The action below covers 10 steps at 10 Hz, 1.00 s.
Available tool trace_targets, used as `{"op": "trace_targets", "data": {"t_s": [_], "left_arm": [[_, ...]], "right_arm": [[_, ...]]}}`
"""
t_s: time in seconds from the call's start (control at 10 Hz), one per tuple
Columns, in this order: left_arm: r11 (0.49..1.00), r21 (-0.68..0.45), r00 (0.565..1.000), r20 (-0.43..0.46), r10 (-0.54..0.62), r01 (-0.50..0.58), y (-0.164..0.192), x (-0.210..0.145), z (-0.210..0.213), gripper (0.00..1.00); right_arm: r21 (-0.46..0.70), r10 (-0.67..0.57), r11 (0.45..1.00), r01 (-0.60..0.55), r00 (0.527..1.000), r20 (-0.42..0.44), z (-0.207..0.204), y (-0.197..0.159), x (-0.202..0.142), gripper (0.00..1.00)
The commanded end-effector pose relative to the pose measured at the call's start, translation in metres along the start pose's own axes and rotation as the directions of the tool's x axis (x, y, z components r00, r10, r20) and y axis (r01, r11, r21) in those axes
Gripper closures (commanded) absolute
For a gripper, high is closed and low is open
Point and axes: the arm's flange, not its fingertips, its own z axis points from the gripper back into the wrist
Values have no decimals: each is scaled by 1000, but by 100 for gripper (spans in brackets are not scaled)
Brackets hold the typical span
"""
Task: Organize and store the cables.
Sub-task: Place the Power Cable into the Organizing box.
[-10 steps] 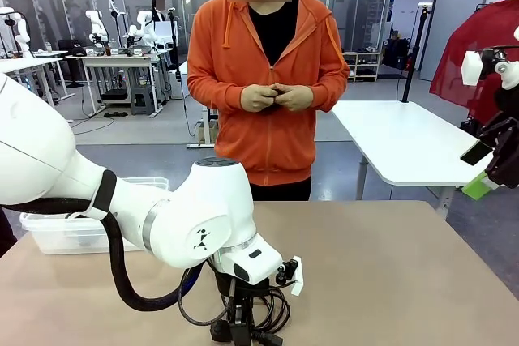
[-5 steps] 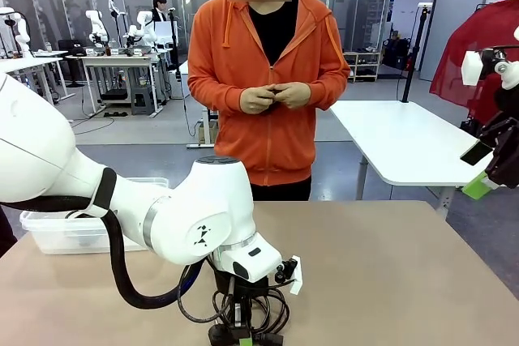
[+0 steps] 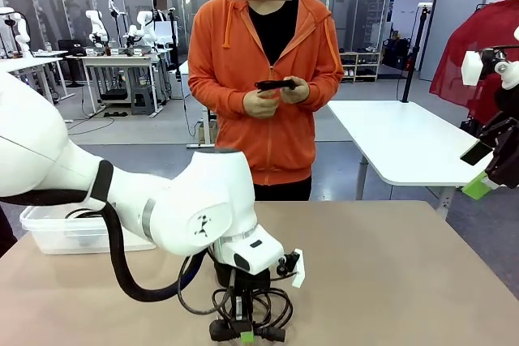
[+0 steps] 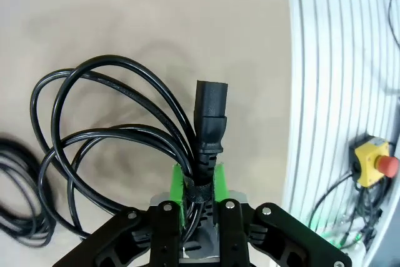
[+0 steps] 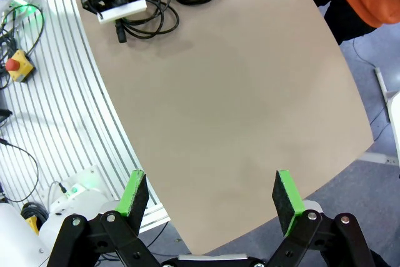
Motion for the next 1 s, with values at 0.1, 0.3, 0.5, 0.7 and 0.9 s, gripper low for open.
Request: {"op": "trace_targets", "data": {"t_s": [0.1, 0.3, 0.5, 0.7, 0.9], "left_arm": [[1000, 14, 1000, -19, -25, 26, -28, 1, 95, 83], [998, 7, 998, -11, -69, 69, -33, -1, 115, 83], [997, 37, 997, -35, -67, 69, -37, -16, 144, 83], [993, 33, 988, -114, -106, 111, -36, -56, 184, 83], [978, 113, 982, -86, -167, 176, -40, -109, 220, 83]], "right_arm": [[0, -8, 1000, 8, 1000, -5, 2, 0, 2, 0], [0, -8, 1000, 8, 1000, -5, 2, 0, 2, 0], [0, -8, 1000, 8, 1000, -5, 2, 0, 2, 0], [0, -8, 1000, 8, 1000, -5, 2, 0, 2, 0], [0, -8, 1000, 8, 1000, -5, 2, 0, 2, 0]]}}
